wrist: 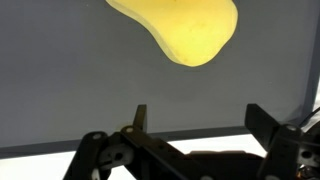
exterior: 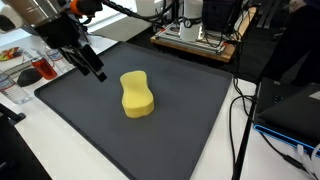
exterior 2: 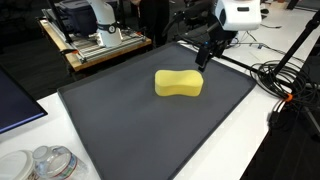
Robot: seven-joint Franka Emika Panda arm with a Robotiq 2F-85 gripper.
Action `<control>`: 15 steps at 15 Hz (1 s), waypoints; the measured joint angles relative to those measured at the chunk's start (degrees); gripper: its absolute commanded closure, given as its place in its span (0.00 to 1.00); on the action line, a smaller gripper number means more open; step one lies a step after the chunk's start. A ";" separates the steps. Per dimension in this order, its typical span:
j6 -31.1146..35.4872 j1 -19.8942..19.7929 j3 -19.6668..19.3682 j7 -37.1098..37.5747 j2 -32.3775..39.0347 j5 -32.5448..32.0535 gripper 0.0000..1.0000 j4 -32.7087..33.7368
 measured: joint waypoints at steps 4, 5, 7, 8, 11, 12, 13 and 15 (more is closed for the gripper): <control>0.00 0.13 0.00 0.05 0.00 0.00 0.00 0.00; 0.00 0.11 0.00 -0.09 0.02 0.00 0.00 0.00; -0.28 -0.13 0.01 -1.54 0.14 -0.08 0.00 0.06; -0.83 -0.46 0.03 -3.14 0.29 -0.07 0.00 0.14; -2.15 -2.49 0.67 -9.71 1.13 0.20 0.00 0.34; -2.37 -3.40 1.09 -12.34 1.51 0.47 0.00 0.36; -2.42 -4.28 1.49 -14.96 1.87 0.63 0.00 0.39; -2.42 -5.90 2.38 -19.51 2.69 1.13 0.00 0.62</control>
